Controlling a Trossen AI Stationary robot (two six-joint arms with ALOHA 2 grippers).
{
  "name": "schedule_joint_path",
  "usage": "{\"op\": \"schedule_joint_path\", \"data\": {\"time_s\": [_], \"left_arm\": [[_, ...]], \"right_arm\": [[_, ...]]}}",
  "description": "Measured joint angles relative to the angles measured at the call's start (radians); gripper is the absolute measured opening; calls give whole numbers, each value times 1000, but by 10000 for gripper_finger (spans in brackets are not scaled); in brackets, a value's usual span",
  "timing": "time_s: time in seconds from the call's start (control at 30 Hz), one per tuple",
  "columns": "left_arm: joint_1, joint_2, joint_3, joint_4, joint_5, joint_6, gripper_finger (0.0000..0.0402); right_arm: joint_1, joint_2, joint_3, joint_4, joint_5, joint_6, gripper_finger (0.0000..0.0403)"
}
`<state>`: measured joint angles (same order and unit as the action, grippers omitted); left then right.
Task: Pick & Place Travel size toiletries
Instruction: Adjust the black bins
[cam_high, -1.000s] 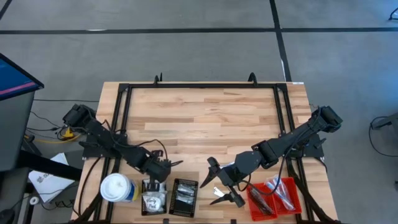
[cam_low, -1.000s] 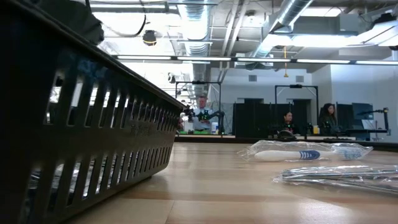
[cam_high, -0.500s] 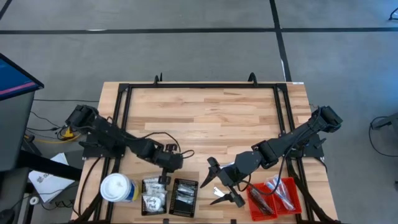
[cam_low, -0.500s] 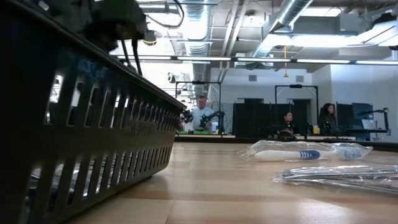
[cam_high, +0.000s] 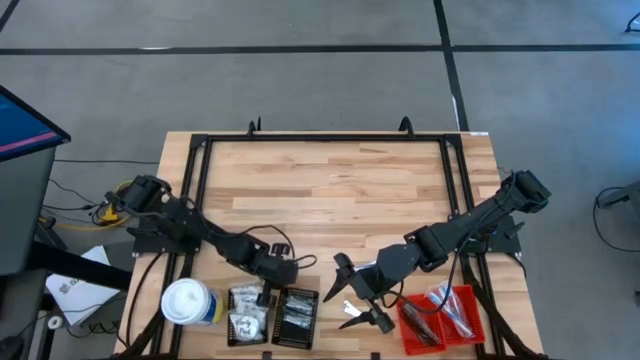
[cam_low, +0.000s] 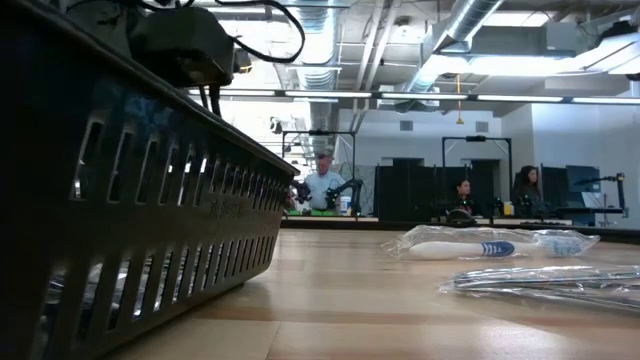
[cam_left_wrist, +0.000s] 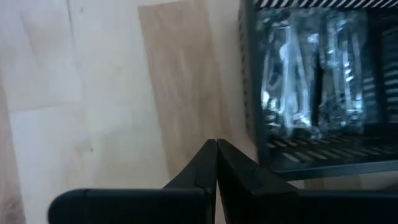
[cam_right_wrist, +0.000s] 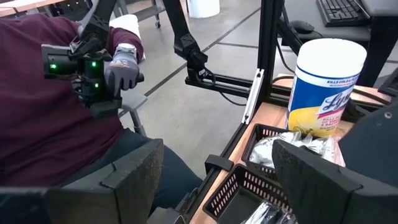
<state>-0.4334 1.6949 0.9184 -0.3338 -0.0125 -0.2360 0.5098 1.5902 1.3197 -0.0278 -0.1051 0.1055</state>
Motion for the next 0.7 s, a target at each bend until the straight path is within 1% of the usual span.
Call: {"op": "schedule_joint_path", "data": {"time_s": [0.3, 0.5, 0.6, 0.7], "left_arm": [[-63, -1, 2, 2, 13, -53, 0], [-62, -35, 2, -5, -83, -51, 0], [-61, -100, 3, -80, -150, -62, 0], [-61, -177, 4, -224, -207, -132, 0]], "right_arm": [[0, 0, 0, -12, 0, 0, 294], [0, 0, 0, -12, 0, 0, 294], [0, 0, 0, -12, 0, 0, 294], [0, 0, 0, -13, 0, 0, 294]]}}
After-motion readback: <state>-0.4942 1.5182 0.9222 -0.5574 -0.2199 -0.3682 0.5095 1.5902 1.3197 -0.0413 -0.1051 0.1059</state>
